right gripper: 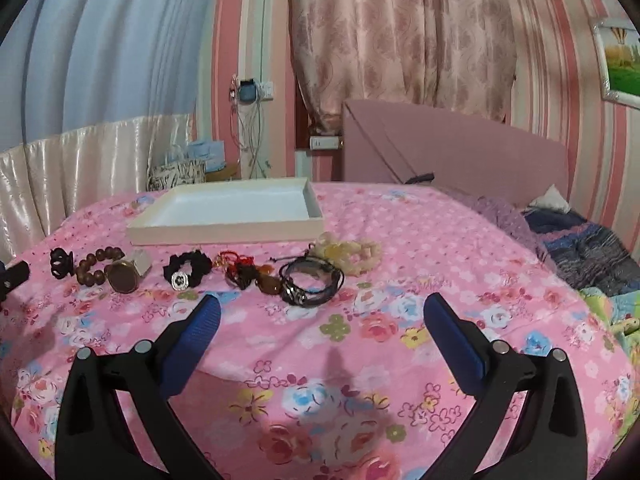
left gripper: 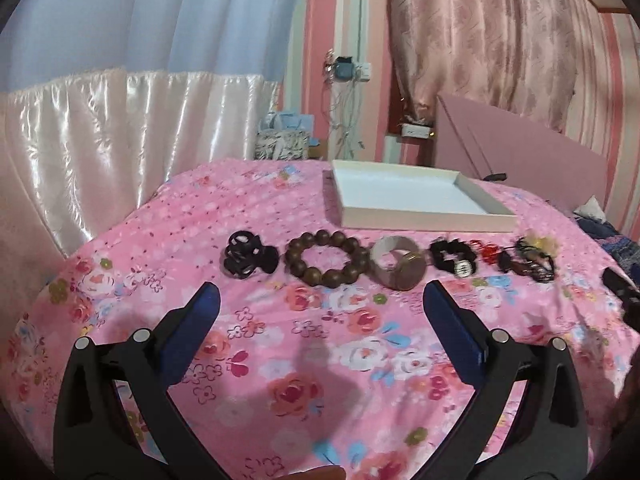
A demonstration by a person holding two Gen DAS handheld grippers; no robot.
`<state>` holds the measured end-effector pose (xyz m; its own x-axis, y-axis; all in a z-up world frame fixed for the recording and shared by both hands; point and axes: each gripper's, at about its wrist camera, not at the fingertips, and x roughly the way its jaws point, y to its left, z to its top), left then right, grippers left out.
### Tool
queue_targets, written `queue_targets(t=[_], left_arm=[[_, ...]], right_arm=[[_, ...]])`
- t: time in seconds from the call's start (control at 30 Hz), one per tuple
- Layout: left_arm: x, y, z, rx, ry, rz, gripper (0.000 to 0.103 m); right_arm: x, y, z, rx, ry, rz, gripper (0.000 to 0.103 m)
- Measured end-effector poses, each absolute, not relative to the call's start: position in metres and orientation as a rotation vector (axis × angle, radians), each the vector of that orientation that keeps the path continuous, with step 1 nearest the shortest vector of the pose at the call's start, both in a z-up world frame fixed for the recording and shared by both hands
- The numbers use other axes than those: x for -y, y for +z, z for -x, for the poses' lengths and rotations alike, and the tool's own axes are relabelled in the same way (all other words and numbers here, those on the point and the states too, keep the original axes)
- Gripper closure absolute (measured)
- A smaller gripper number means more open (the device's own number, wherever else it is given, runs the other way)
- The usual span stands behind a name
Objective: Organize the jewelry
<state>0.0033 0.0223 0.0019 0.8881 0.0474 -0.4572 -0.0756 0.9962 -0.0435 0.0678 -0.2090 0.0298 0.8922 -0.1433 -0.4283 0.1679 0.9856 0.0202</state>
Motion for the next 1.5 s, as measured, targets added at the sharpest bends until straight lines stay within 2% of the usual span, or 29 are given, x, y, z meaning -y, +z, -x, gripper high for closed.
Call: queue_targets(t=[0.17, 0.47, 0.7, 0.9, 1.5], left_arm=[[-0.022, 0.003, -0.007, -0.451, 0.099, 0.058, 0.003], [-0.016, -0.003, -0.015, -0.479, 0.156, 0.03, 0.003], [-0.006, 0.0, -0.008, -0.432, 0.167, -0.016, 0.003], [0.003, -0.004, -0.017, -0.48, 0.132, -0.05, 0.003], [0.002, -0.005, -0.016, -0.477, 0.136, -0.044, 0.003]], right_arm=[[0.199, 0.03, -0.078, -0.456, -0.148, 0.034, 0.002], [0.196, 0.021, -0.086, -0.479, -0.102, 0.003, 0.002], [0.218, 0.012, -0.101, -0.598, -0.095, -0.118, 0.002], [0.223, 0.012, -0.099, -0.587, -0.102, -0.155, 0.002], [0.212, 0.017, -0.1, -0.569, -0.111, -0.065, 0.002]])
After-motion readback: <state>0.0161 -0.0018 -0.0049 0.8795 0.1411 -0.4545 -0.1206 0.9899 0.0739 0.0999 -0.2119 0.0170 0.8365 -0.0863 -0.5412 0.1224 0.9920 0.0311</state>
